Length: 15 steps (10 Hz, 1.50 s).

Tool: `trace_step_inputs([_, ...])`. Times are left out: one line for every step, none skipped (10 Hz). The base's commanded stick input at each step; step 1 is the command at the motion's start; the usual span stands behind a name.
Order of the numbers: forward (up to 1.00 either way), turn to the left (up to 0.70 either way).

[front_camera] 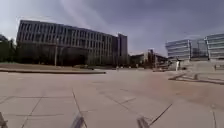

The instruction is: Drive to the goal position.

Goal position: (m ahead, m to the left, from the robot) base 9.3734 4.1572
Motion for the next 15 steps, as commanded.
trace_step_inputs([1.0,-0.4])
trace_step_inputs([1.0,-0.4])
trace_step_inputs([1.0,-0.4])
trace_step_inputs([1.0,-0.4])
trace_step_inputs([1.0,-0.4])
trace_step_inputs([1.0,-0.4])
trace_step_inputs([1.0,-0.4])
trace_step_inputs([1.0,-0.4])
trace_step_inputs([1.0,-0.4])
trace_step_inputs([1.0,-0.39])
trace_step_inputs([1.0,-0.36])
trace_step_inputs([1.0,-0.16])
trace_step_inputs([1.0,0.0])
trace_step_inputs([1.0,0.0])
trace_step_inputs([1.0,0.0])
